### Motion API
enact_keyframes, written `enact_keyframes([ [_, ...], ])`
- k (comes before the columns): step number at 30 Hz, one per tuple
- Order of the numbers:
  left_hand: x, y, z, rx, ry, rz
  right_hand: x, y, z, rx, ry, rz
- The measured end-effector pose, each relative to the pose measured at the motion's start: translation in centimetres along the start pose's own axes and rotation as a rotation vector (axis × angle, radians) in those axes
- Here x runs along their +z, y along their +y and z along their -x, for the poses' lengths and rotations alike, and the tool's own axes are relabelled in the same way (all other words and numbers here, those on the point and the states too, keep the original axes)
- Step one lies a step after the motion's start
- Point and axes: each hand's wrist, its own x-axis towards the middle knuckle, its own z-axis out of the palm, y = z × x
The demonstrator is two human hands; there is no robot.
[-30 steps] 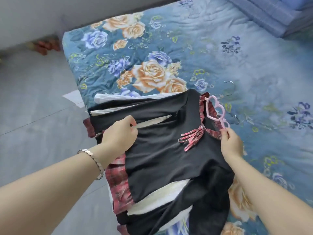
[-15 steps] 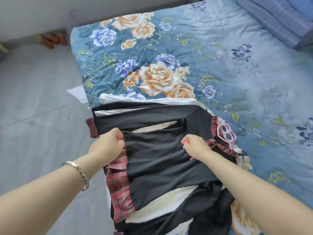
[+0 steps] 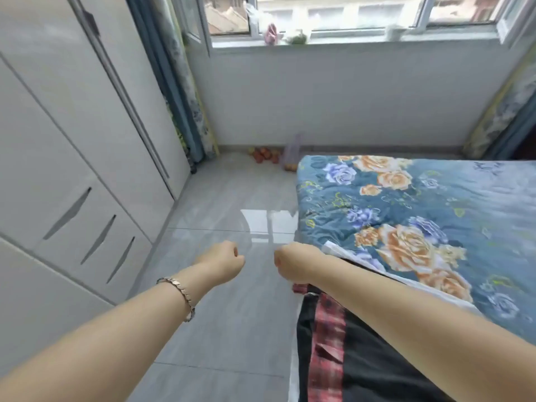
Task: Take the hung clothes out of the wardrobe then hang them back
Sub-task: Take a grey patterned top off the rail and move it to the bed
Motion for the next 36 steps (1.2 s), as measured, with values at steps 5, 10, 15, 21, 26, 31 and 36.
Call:
enact_keyframes([
  [5,-10.0,-14.5,4.7,-0.120,0.197,0.060,-7.5,-16.9,-2.6,-0.180,0.015,0.155],
  [10,-19.0,-29.3,11.5,-0.292,0.397,0.093,-13.5,-34.4,-4.1,-0.419,0.127,0.109],
  [15,-26.1,-43.0,20.4,-0.488,0.649,0.036,-17.0,-51.3,-3.0,-0.714,0.269,0.007],
  [21,-31.1,-55.5,31.5,-0.773,0.929,0.035,-19.4,-69.1,-1.4,-0.995,0.289,-0.070],
  [26,-34.1,-62.1,38.7,-0.998,1.050,0.001,-20.4,-81.0,-0.1,-1.139,0.179,-0.104],
  [31,-36.6,-66.6,44.5,-1.207,1.159,0.019,-21.1,-90.8,1.8,-1.368,0.090,-0.213],
  [36,-38.5,-70.2,47.9,-1.371,1.229,0.006,-21.5,-99.4,4.5,-1.551,0.104,-0.233],
])
